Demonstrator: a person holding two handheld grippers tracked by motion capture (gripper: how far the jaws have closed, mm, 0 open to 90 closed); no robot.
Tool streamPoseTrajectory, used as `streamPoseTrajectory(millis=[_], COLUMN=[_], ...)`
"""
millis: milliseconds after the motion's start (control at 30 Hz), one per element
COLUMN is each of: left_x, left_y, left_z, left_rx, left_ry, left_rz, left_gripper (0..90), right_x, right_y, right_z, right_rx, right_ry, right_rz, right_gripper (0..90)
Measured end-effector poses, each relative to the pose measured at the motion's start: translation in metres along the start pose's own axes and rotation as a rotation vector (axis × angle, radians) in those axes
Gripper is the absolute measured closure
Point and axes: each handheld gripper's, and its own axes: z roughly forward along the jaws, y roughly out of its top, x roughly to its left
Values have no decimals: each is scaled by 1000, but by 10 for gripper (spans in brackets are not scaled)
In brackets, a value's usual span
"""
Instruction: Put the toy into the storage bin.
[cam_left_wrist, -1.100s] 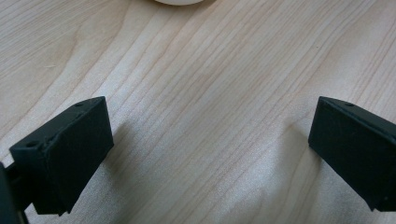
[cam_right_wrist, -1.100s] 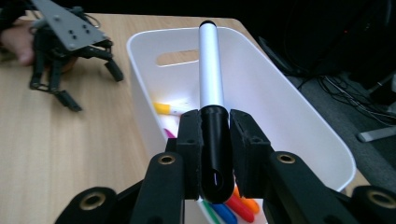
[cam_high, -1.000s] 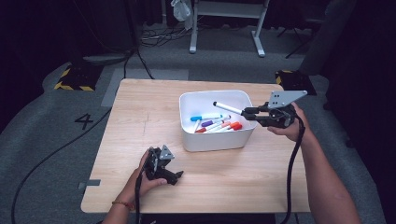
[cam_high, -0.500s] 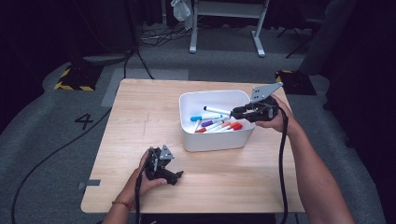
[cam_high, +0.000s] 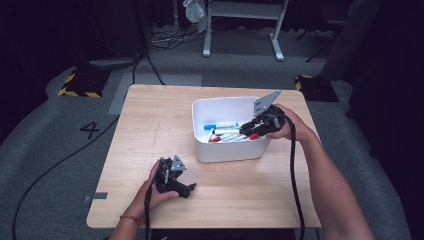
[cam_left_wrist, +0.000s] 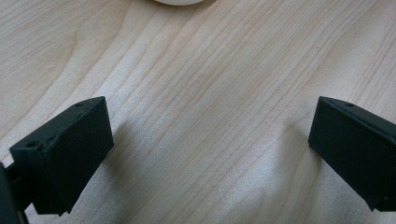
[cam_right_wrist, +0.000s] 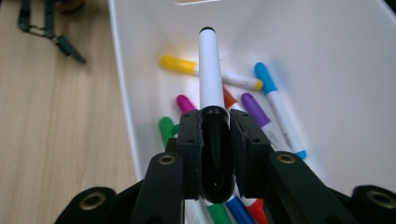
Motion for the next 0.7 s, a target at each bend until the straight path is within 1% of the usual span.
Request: streamPoseTrajectory(millis=[33, 100, 367, 467, 700], left_x=[0, 0, 0, 0, 0], left_y=[0, 0, 0, 0, 0], left_z=[0, 0, 0, 0, 0], left_rx=[1, 1, 1, 1, 1], left_ry=[0, -1, -1, -1, 0], left_rz=[0, 0, 0, 0, 1], left_gripper=[0, 0, 0, 0, 0], right_x=[0, 1, 1, 2, 2], right_y=[0, 0, -2, -1, 0], right_z=[1, 2, 6, 7, 8], right_rx=[7, 36, 77, 81, 89], right_ry=[11, 23, 71, 70, 63], right_rz=[-4, -16, -23, -33, -33], right_gripper=[753, 753, 752, 752, 750])
